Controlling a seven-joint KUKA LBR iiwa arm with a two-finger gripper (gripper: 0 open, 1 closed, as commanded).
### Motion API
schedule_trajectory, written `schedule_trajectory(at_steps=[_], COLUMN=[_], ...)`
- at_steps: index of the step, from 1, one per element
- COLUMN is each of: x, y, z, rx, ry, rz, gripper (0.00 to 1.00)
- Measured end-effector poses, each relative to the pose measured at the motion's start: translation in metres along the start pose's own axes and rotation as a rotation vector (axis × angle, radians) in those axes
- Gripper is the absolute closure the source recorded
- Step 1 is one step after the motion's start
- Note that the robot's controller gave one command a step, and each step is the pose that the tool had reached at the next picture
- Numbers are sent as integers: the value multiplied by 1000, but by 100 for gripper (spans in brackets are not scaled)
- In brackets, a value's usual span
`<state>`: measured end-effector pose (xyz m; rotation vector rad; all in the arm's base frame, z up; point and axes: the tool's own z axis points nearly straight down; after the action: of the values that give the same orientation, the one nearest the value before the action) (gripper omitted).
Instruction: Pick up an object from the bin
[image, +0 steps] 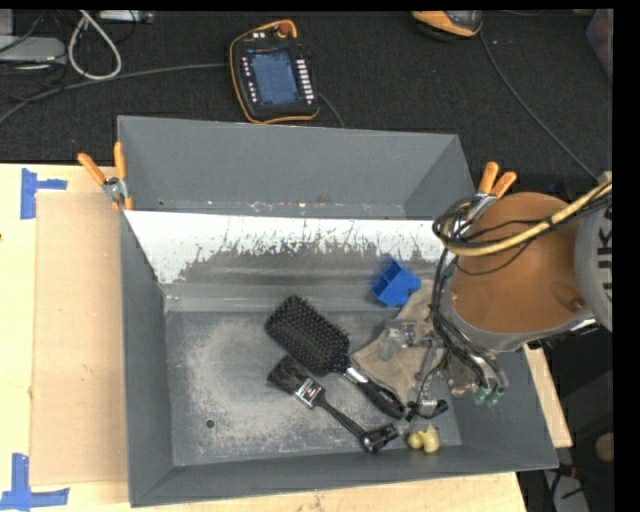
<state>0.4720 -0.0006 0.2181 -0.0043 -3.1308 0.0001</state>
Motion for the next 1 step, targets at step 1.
schedule_trajectory(at_steps=[1], x=[-2], y=[0], z=[-4], rx=[0], ry=[-9], rz=[0], gripper=[0])
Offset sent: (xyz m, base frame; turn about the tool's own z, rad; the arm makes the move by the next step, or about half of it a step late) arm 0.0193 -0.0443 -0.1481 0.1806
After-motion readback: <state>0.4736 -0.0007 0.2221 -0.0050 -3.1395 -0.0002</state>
